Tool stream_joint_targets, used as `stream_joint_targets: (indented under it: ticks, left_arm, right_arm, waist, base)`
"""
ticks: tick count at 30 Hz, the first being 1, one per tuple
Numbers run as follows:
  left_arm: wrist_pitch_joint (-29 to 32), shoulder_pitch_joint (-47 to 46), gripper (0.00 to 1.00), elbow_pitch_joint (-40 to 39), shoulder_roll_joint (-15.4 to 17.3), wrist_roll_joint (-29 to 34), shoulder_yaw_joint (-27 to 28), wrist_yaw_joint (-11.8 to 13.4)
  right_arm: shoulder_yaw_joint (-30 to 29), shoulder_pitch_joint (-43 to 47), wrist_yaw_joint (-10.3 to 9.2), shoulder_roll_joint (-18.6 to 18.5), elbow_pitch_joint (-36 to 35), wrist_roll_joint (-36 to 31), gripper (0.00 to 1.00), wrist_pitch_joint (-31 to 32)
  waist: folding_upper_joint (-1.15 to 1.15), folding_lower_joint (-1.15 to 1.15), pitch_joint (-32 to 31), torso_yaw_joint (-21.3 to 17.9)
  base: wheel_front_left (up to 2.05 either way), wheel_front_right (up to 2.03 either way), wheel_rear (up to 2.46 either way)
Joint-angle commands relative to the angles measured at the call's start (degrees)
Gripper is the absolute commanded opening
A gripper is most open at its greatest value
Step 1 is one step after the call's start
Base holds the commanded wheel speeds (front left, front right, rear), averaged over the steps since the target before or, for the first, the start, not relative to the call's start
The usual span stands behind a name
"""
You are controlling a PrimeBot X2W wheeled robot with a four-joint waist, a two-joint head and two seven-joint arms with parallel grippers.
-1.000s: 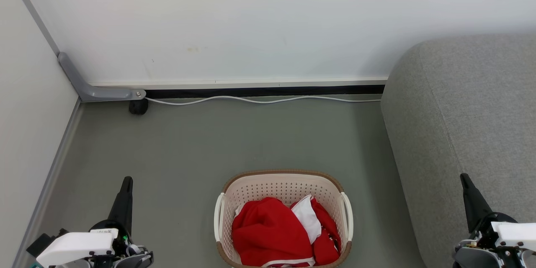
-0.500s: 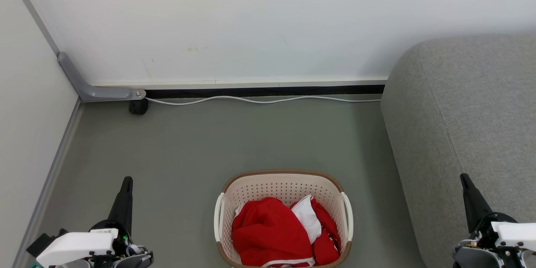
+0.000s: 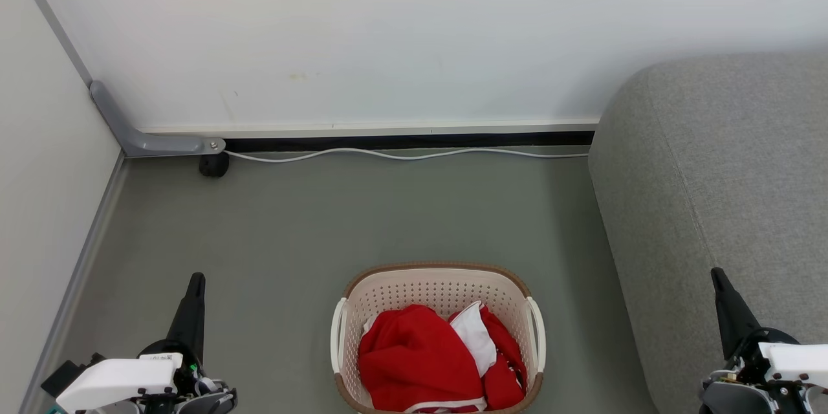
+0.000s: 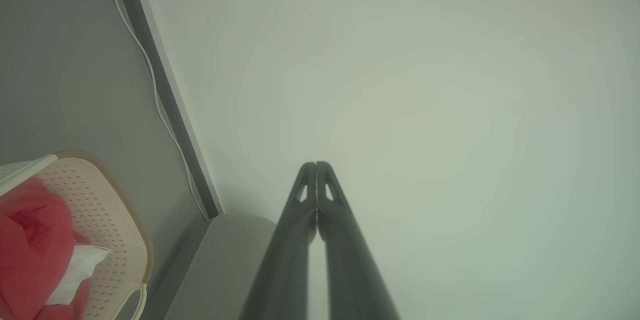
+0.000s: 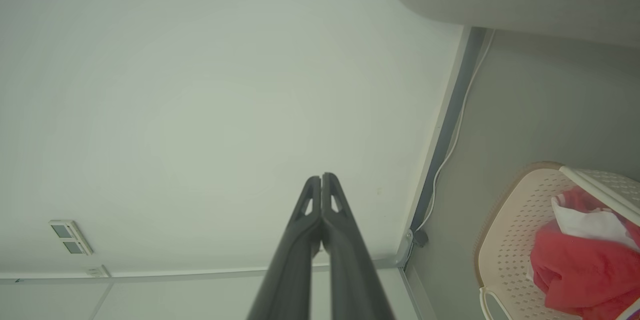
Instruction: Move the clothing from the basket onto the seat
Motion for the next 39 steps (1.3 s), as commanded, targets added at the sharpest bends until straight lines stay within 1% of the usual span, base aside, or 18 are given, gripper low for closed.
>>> stream_joint_targets:
  ticks: [1,39]
  left_arm:
    - [0.2,-3.1,0.00,-1.7,1.0,-0.3,1.9,-0.5]
    - [0.2,-3.1,0.00,-1.7,1.0,-0.3,1.9,-0.5]
  right_arm:
    - [1.0,-2.1,0.25,-0.6,-1.8,0.7,0.00,0.4]
    - [1.0,-2.1,0.25,-0.6,-1.8,0.7,0.00,0.4]
  waist:
    - [0.00,0.00,0.0,0.0]
    - [0.00,0.00,0.0,0.0]
  base:
    - [0.00,0.00,0.00]
    - [0.00,0.00,0.00]
